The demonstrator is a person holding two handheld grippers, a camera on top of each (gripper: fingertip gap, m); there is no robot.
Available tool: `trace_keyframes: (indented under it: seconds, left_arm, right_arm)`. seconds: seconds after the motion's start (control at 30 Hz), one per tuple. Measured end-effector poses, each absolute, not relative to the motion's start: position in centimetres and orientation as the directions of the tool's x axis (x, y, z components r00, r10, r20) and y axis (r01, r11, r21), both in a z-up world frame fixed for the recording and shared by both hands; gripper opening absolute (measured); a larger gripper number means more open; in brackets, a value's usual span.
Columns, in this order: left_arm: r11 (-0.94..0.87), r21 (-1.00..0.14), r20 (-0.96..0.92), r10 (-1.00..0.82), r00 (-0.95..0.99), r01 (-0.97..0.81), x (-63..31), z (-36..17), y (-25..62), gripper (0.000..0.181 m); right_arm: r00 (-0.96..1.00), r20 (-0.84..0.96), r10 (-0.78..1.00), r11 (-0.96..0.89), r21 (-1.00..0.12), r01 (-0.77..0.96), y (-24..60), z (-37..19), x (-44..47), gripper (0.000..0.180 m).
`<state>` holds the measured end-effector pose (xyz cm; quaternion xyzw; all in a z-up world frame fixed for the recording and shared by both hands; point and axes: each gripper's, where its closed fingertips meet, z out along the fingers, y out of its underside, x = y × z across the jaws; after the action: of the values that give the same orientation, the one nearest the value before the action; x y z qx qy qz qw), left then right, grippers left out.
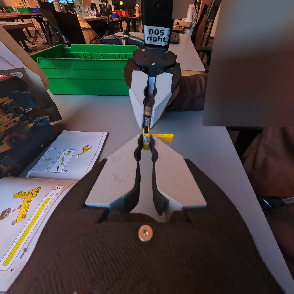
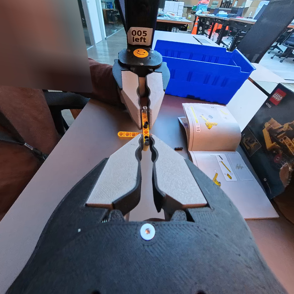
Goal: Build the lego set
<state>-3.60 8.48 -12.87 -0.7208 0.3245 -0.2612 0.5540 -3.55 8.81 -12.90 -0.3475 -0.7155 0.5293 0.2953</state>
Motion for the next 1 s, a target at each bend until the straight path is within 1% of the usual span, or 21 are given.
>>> trace_keyframes:
  seconds: [0.13, 0.3, 0.37, 0.47, 0.57, 0.63, 0.77, 0.8, 0.87, 0.93, 1.0]
  left_arm:
    - [-0.177, -0.968, 0.019, -0.758, 0.652, -0.179, -3.7, -12.9, 8.5, 0.005]
    - [-0.208, -0.95, -0.005, -0.731, 0.683, -0.231, -4.5, -14.3, 9.2, 0.005]
    - [-0.222, -0.944, -0.012, -0.717, 0.697, -0.245, -4.8, -14.7, 9.5, 0.005]
    - [-0.214, -0.936, -0.051, -0.704, 0.708, -0.28, -5.2, -14.9, 9.7, 0.005]
    - [-0.211, -0.922, -0.09, -0.7, 0.709, -0.325, -5.3, -15.4, 9.7, 0.005]
    - [-0.209, -0.92, -0.095, -0.702, 0.706, -0.331, -5.2, -15.5, 9.7, 0.005]
    - [-0.214, -0.918, -0.096, -0.699, 0.709, -0.335, -5.3, -15.6, 9.7, 0.005]
    - [-0.213, -0.917, -0.097, -0.699, 0.708, -0.336, -5.3, -15.6, 9.7, 0.005]
    - [-0.215, -0.915, -0.099, -0.7, 0.707, -0.342, -5.3, -15.7, 9.7, 0.005]
    - [-0.215, -0.914, -0.101, -0.701, 0.706, -0.345, -5.3, -15.7, 9.7, 0.005]
    - [-0.215, -0.914, -0.101, -0.702, 0.705, -0.345, -5.3, -15.7, 9.7, 0.005]
  right_arm:
    - [-0.58, 0.072, 0.811, 0.227, -0.954, 0.198, 8.7, -13.4, -3.7, 0.004]
    - [-0.551, 0.094, 0.829, 0.273, -0.929, 0.252, 10.3, -14.2, -3.4, 0.008]
    - [-0.519, 0.098, 0.849, 0.295, -0.903, 0.312, 11.5, -15.0, -3.4, 0.014]
    - [-0.469, 0.104, 0.877, 0.33, -0.84, 0.431, 13.1, -17.1, -3.3, 0.017]
    - [-0.479, 0.082, 0.874, 0.349, -0.792, 0.501, 13.1, -19.0, -3.1, 0.015]
    - [-0.47, 0.1, 0.877, 0.374, -0.756, 0.537, 13.4, -20.1, -3.2, 0.013]
    - [-0.482, 0.137, 0.865, 0.423, -0.716, 0.555, 13.4, -21.2, -3.2, 0.008]
    - [-0.483, 0.141, 0.864, 0.424, -0.72, 0.549, 13.3, -21.2, -3.2, 0.005]
    - [-0.486, 0.149, 0.861, 0.432, -0.717, 0.547, 13.3, -21.2, -3.2, 0.005]
    - [-0.495, 0.148, 0.856, 0.434, -0.725, 0.534, 13.1, -21.0, -3.2, 0.011]
    - [-0.489, 0.147, 0.86, 0.429, -0.728, 0.535, 13.2, -20.9, -3.2, 0.012]
